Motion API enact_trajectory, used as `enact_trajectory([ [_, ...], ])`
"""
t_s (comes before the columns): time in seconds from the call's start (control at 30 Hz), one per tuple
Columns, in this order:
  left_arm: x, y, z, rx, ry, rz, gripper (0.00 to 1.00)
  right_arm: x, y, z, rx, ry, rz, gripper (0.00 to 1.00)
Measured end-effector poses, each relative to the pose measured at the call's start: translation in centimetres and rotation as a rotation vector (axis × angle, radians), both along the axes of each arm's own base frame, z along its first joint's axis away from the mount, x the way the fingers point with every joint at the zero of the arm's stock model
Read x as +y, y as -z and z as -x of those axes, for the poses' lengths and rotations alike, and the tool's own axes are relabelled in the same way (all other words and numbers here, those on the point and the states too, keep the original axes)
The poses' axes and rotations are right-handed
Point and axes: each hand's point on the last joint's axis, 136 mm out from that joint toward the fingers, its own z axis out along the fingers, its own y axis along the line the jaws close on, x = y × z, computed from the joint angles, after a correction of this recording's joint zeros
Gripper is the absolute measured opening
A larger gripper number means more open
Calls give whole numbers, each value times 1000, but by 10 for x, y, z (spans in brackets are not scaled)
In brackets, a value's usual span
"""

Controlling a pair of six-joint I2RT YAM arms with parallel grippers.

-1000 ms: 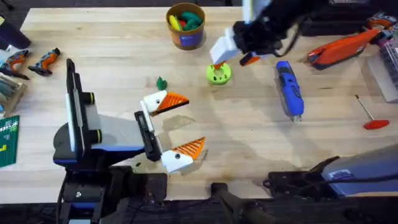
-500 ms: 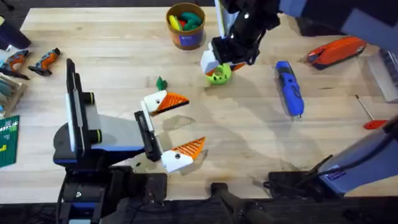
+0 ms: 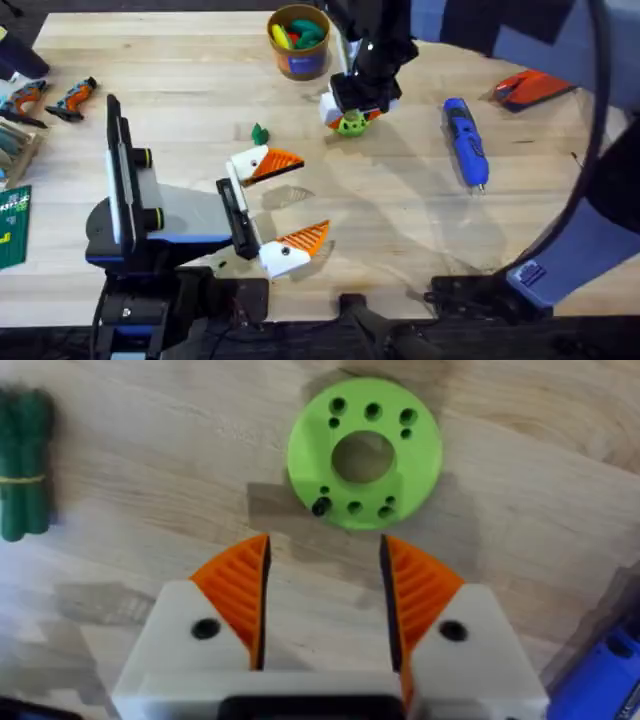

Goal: Pick up the gripper from the table and insert it into the empty holder that is missing its gripper. Then pick up a screw, insert it into the mounting hole, and use the screwdriver to tighten it. Finally, clean up the table by picking up the vegetable and placing it into the bucket.

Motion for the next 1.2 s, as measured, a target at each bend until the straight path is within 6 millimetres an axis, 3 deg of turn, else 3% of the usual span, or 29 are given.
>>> enact_trajectory([
  [0.57, 0, 0, 0, 0, 0, 0, 985, 5, 24, -6, 6, -10, 36, 514],
  [1.2, 0, 0, 0, 0, 0, 0, 985, 4, 24, -9, -25, -16, 71, 480],
])
